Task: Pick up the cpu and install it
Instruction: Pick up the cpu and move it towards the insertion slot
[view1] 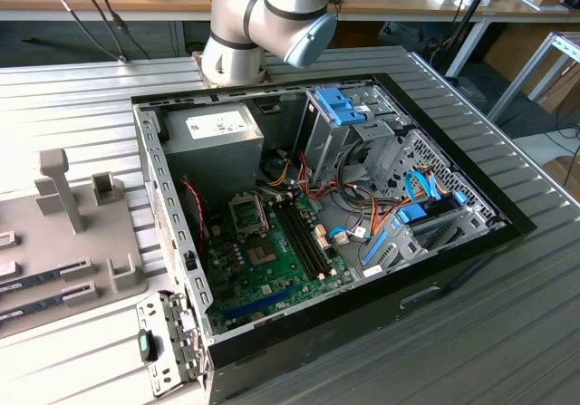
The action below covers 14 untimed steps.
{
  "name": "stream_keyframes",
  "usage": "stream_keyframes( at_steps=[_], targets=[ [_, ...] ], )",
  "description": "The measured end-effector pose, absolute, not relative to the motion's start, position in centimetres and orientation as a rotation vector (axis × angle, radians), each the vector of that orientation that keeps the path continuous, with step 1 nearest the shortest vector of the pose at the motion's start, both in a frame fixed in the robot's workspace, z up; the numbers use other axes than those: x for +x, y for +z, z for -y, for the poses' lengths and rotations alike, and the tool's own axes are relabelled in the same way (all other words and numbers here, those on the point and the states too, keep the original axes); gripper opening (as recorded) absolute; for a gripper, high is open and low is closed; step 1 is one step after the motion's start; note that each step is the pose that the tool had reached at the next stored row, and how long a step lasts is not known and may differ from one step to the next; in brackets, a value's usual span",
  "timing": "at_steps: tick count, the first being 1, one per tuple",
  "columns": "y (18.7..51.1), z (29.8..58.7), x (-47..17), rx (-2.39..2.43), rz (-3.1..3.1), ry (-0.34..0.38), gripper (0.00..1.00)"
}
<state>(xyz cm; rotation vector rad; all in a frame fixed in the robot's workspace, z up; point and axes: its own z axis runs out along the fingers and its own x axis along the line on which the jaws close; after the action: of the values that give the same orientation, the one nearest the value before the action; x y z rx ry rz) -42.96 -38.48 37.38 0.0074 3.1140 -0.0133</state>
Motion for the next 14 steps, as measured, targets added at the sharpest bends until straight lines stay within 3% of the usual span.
stream_keyframes(
  at_steps=[14],
  targets=[
    [37.39,38.49,-42.40,0.007,-3.114,-0.013,0.47]
  ],
)
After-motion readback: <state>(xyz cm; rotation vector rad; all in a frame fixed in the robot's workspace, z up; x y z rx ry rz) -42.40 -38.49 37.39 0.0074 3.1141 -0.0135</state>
